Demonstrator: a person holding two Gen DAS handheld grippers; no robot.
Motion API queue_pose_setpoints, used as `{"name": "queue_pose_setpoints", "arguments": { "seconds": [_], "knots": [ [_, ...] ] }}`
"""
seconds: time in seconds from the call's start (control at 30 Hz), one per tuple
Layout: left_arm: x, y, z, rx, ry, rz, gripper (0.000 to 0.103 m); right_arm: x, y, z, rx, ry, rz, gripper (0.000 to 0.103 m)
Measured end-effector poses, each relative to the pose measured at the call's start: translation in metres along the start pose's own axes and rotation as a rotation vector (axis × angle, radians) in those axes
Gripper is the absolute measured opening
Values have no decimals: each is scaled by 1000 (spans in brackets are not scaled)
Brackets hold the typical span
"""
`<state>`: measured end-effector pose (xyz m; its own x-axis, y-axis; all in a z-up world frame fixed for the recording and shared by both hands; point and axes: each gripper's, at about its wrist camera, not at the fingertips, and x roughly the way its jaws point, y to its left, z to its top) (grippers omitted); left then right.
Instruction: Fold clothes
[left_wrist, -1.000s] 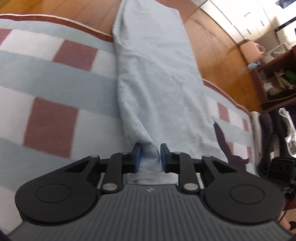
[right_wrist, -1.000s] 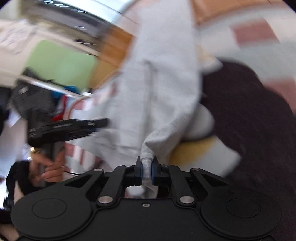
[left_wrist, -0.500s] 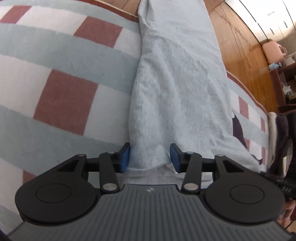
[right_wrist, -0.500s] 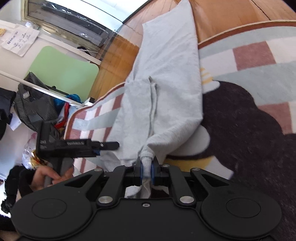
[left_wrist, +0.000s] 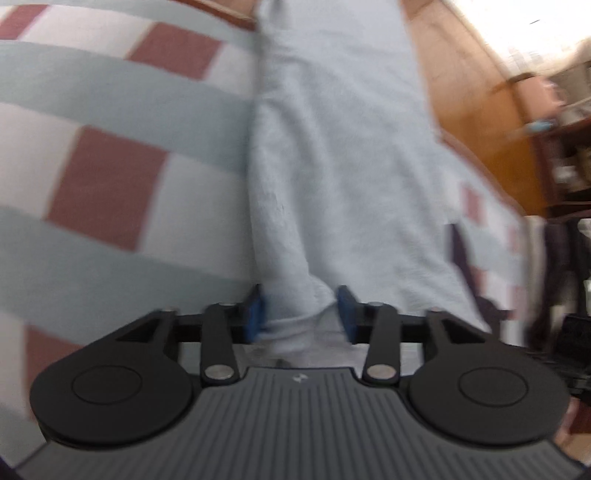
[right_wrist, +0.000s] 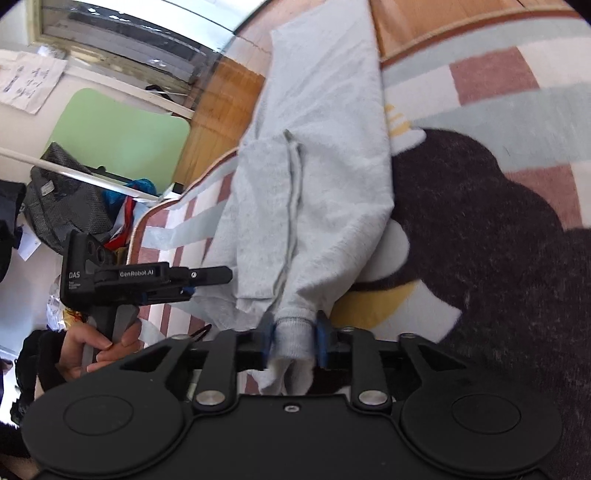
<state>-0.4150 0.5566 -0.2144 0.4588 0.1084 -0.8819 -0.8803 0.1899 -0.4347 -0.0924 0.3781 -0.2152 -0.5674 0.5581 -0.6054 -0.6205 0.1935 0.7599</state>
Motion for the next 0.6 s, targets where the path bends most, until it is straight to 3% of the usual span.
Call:
{"name": "queue_pose_setpoints", "arguments": {
  "seconds": [0.03, 0.13, 0.23, 0.33, 0.37, 0.43, 0.47, 0.6],
  "knots": [
    [1, 0, 0, 8, -6, 28, 48, 1, -2, 0, 7, 8, -9, 40],
    [2, 3, 0, -10, -12, 3, 55, 2, -6, -1, 21, 15, -30, 42],
    [4, 2, 3, -5, -26, -8, 56, 7, -14, -2, 65, 21, -29, 57],
    [7, -2, 5, 15, -25, -18, 59, 14, -18, -6, 90, 25, -1, 57],
    [8, -4, 4, 35, -21, -31, 45, 16, -18, -7, 92, 18, 12, 56],
    [4, -6, 3, 48, -14, -92, 16, 16, -12, -9, 65, -2, 39, 23],
    [-2, -10, 2, 84, -32, -114, 16, 15, -8, -9, 45, -14, 52, 12],
    [-22, -33, -7, 235, -116, -93, 15, 4, 11, -8, -55, -48, 118, 13]
  ]
}}
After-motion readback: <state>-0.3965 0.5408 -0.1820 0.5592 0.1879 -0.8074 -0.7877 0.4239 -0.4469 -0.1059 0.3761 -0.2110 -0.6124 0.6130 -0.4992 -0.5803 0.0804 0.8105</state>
